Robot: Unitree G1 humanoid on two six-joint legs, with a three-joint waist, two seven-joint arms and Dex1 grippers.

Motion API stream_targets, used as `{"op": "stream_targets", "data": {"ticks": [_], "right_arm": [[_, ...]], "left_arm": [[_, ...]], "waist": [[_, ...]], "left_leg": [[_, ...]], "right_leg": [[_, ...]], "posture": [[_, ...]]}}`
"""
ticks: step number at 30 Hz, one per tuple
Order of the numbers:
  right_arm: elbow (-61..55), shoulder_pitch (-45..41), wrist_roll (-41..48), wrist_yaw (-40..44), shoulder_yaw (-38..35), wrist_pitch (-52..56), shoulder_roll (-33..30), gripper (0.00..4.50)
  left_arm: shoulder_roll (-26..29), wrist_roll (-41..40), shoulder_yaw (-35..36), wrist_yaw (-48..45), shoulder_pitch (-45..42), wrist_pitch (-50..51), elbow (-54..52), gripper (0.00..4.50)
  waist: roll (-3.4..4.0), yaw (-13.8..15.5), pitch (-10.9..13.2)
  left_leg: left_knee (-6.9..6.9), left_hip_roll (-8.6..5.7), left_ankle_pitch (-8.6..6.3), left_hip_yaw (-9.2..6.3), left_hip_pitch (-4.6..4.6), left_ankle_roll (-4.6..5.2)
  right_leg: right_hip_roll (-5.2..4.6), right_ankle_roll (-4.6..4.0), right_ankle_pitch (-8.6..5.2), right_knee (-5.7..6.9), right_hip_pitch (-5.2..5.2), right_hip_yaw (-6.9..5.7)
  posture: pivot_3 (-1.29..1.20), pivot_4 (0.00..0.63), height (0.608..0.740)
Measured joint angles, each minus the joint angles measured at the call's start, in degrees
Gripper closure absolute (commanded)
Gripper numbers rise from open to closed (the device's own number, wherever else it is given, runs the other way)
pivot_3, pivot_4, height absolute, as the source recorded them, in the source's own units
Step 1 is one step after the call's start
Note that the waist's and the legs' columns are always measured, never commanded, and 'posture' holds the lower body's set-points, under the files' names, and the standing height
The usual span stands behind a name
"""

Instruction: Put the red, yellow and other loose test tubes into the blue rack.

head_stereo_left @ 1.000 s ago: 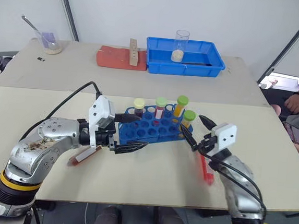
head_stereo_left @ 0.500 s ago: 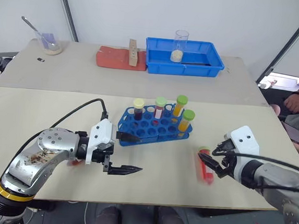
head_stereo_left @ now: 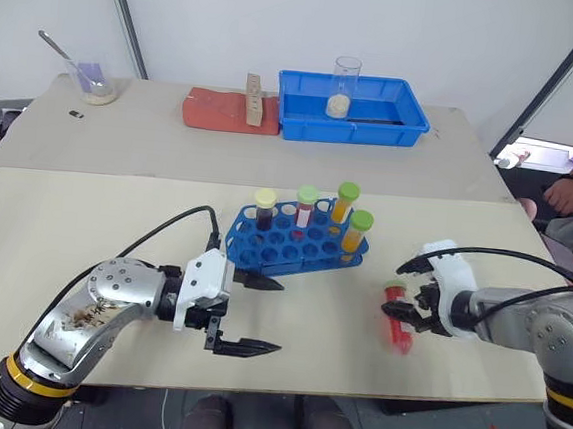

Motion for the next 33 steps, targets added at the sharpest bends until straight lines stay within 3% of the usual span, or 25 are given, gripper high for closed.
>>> {"op": "stream_targets", "data": {"ticks": [3, 9, 10, 15, 19, 23, 28, 33], "right_arm": [[3.64, -2.53, 3.81, -2.48, 1.92, 0.0, -1.33, 1.27], [7.93, -5.54, 9.0, -6.49, 4.78, -0.01, -3.01, 3.34], [8.14, -5.63, 9.85, -6.97, 4.97, -0.01, -3.32, 3.48], [8.4, -5.64, 15.39, -7.03, 5.88, 0.01, -5.83, 3.49], [1.43, -4.97, 20.38, -2.52, 3.28, -0.2, -7.71, 3.49], [-7.49, -0.31, 22.41, -0.96, -2.22, -6.56, -2.09, 3.49], [-14.26, 7.62, 12.93, 0.09, -3.58, -26.65, 14.22, 3.49], [-15.63, 11.75, -5.06, 4.53, 2.89, -45.26, 20.34, 3.49]], "left_arm": [[-0.16, 0.56, -0.04, 0.51, 0.97, 0.0, -0.53, 0.0], [-0.56, 1.04, -0.03, 1.74, 2.14, -0.08, -0.92, 0.0], [-0.56, 1.07, -0.03, 1.75, 2.34, -0.1, -0.92, 0.0], [-0.37, 1.13, 0.15, 1.49, 3.26, -1.23, -0.75, 0.0], [-0.06, 0.83, 2.37, 1.15, 3.27, -1.9, 1.18, 0.0], [-0.33, -0.8, 6.27, 1.76, 2.88, -1.61, 4.67, 0.0], [-0.5, -1.43, 9.41, 2.1, 1.53, -1.67, 8.41, 0.0], [-0.81, -1.86, 11.49, 2.13, -1.07, -2.0, 9.76, 0.0]], "waist": [[0.0, 0.03, 0.0], [0.0, -0.02, 0.0], [0.0, 0.01, 0.0], [0.0, 0.06, 0.0], [0.0, 0.06, 0.0], [-0.01, 0.07, 0.0], [0.0, 0.08, 0.0], [0.0, 0.2, 0.0]], "left_leg": [[0.0, 0.0, 0.0, 0.0, -0.04, 0.0], [0.0, 0.02, 0.0, -0.01, -0.02, 0.0], [0.0, 0.02, 0.0, -0.01, -0.02, 0.0], [0.0, 0.03, 0.0, 0.0, -0.05, 0.0], [-0.02, 0.09, 0.0, -0.01, -0.04, 0.0], [-0.01, 0.13, 0.0, -0.07, -0.03, 0.0], [0.02, 0.11, 0.0, -0.02, -0.08, 0.0], [0.03, 0.08, 0.0, 0.03, -0.09, -0.01]], "right_leg": [[0.0, 0.02, 0.01, -0.05, 0.0, 0.01], [0.02, 0.04, 0.02, -0.04, 0.0, 0.0], [0.03, 0.04, 0.02, -0.04, 0.0, 0.0], [0.02, 0.04, 0.02, -0.06, -0.01, 0.01], [0.07, 0.04, 0.01, -0.05, -0.03, 0.0], [0.12, 0.04, 0.01, -0.03, -0.03, -0.05], [0.1, 0.35, 0.2, -0.05, -0.07, -0.03], [0.02, 0.22, 0.12, -0.08, -0.07, -0.03]], "posture": [[0.0, 0.15, 0.74], [0.0, 0.15, 0.74], [0.0, 0.15, 0.74], [0.0, 0.15, 0.74], [0.0, 0.15, 0.74], [0.0, 0.15, 0.74], [0.0, 0.15, 0.74], [0.0, 0.15, 0.74]]}}
